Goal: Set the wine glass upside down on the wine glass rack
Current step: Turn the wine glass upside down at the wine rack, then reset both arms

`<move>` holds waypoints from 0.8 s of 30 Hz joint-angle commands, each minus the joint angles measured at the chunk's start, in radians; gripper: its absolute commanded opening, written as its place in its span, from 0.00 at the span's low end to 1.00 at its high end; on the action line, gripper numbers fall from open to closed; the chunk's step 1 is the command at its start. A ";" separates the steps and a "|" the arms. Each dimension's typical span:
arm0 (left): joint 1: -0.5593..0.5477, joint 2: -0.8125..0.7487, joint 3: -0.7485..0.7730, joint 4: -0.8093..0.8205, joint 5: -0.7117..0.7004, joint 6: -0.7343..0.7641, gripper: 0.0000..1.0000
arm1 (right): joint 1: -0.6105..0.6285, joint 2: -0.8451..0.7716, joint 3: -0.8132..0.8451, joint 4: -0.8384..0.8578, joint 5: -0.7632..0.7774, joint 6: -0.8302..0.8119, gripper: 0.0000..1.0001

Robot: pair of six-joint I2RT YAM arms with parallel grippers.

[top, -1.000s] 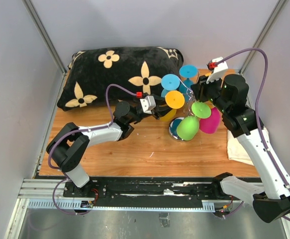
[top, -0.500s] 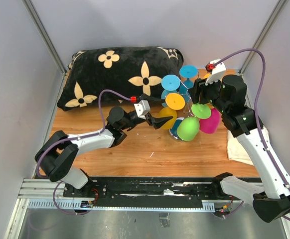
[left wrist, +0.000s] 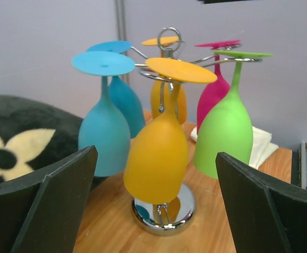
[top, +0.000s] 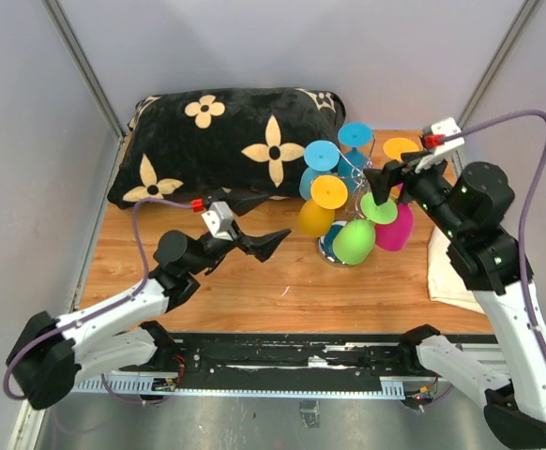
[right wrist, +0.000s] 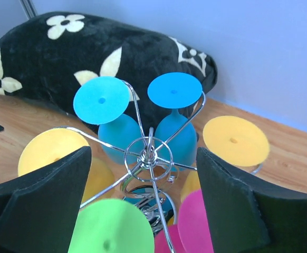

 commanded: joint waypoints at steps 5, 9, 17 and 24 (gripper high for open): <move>0.007 -0.336 -0.023 -0.428 -0.295 -0.132 1.00 | -0.018 -0.245 -0.112 0.049 -0.015 -0.110 0.86; 0.007 -0.495 0.026 -0.704 -0.368 -0.166 0.98 | -0.018 -0.405 -0.180 0.017 -0.006 -0.159 0.90; 0.007 -0.719 0.107 -1.188 -0.499 -0.265 0.97 | -0.018 -0.713 -0.276 -0.160 0.101 -0.181 0.98; 0.007 -0.873 0.106 -1.286 -0.536 -0.307 0.98 | -0.018 -0.919 -0.398 -0.317 0.161 -0.062 0.98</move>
